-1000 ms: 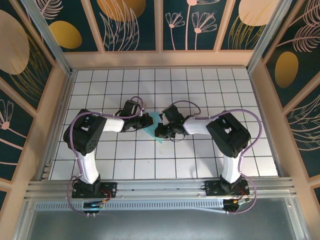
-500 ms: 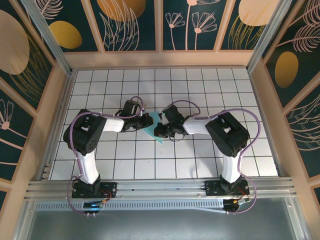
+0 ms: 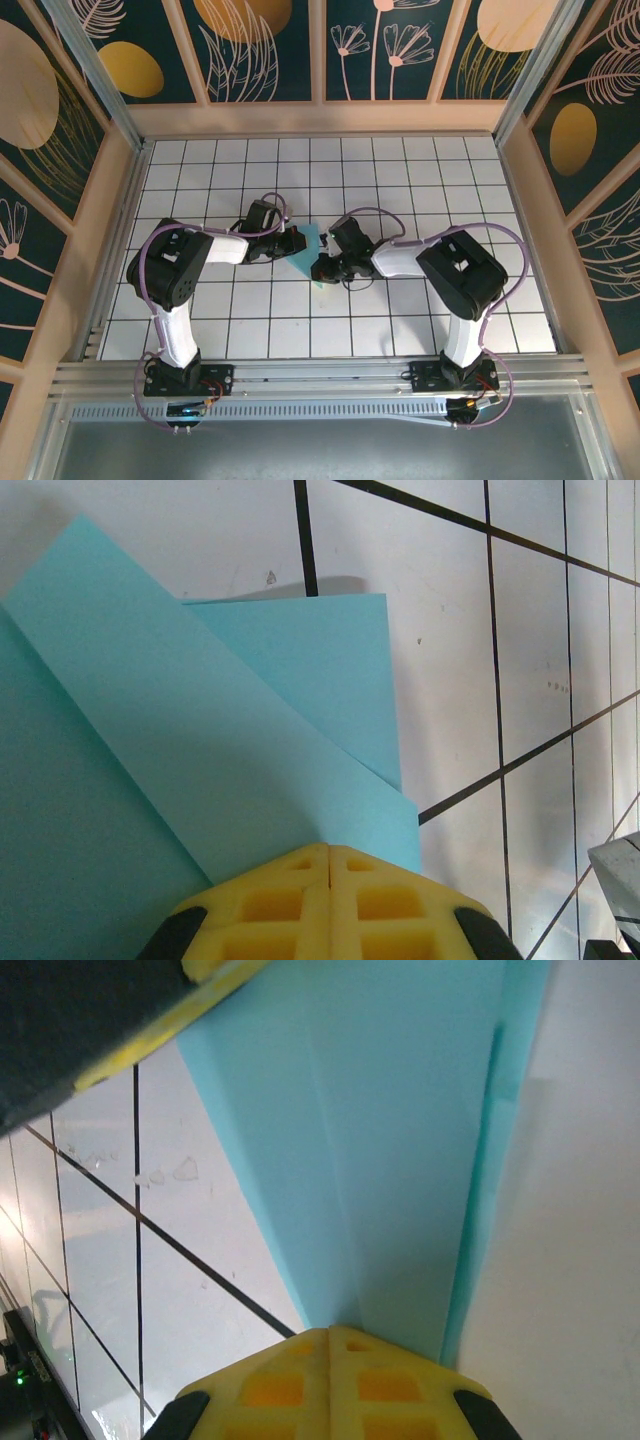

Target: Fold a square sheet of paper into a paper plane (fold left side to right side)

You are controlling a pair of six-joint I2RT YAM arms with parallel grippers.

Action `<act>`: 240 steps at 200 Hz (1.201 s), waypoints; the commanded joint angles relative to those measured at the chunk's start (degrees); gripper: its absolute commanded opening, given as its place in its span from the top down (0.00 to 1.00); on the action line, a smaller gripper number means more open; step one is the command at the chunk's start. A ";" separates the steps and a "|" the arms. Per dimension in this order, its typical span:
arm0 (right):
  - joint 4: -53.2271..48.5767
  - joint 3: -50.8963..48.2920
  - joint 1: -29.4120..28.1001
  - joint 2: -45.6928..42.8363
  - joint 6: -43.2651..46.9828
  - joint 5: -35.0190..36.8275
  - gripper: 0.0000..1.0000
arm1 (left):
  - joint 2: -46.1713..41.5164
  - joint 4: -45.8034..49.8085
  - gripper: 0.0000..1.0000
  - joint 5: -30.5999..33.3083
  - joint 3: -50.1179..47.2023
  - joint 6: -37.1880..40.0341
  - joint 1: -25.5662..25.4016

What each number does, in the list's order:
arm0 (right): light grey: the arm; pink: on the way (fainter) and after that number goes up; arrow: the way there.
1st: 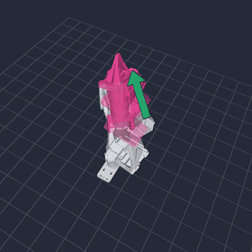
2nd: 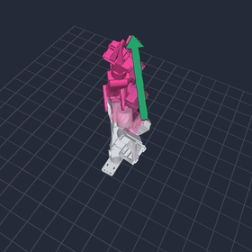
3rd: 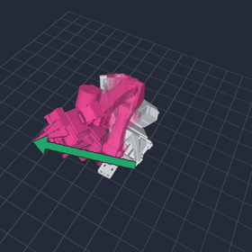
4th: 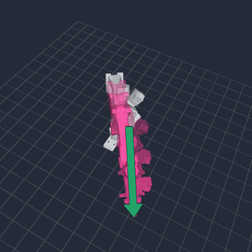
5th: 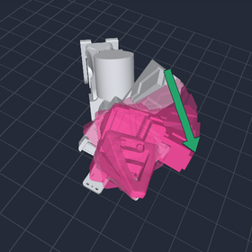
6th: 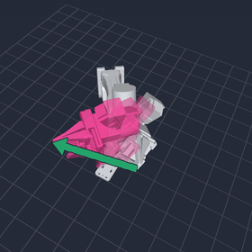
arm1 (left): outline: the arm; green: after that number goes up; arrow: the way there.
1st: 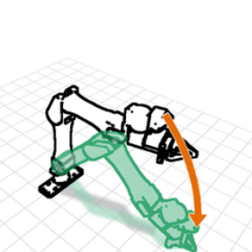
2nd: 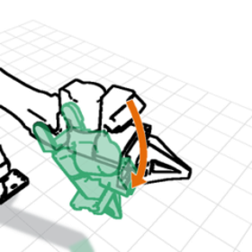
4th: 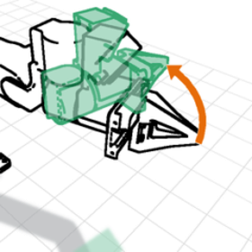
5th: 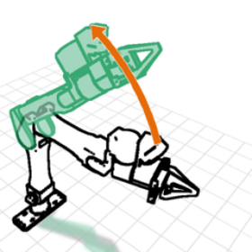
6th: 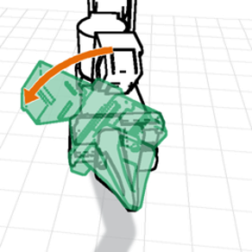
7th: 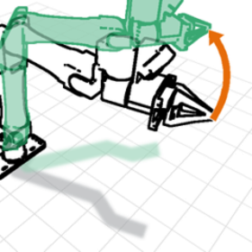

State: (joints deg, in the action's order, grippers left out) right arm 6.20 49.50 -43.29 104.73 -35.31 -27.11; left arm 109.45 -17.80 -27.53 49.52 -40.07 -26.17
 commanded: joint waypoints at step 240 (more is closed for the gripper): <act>-6.19 -9.77 -2.02 -7.27 -2.18 -1.53 1.00 | 3.14 6.17 1.00 5.23 0.01 1.76 0.36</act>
State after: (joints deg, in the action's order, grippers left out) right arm 7.53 41.85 -44.38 98.89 -36.67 -27.14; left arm 109.56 -17.30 -26.92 50.04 -40.05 -26.22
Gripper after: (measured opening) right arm 0.049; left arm 0.043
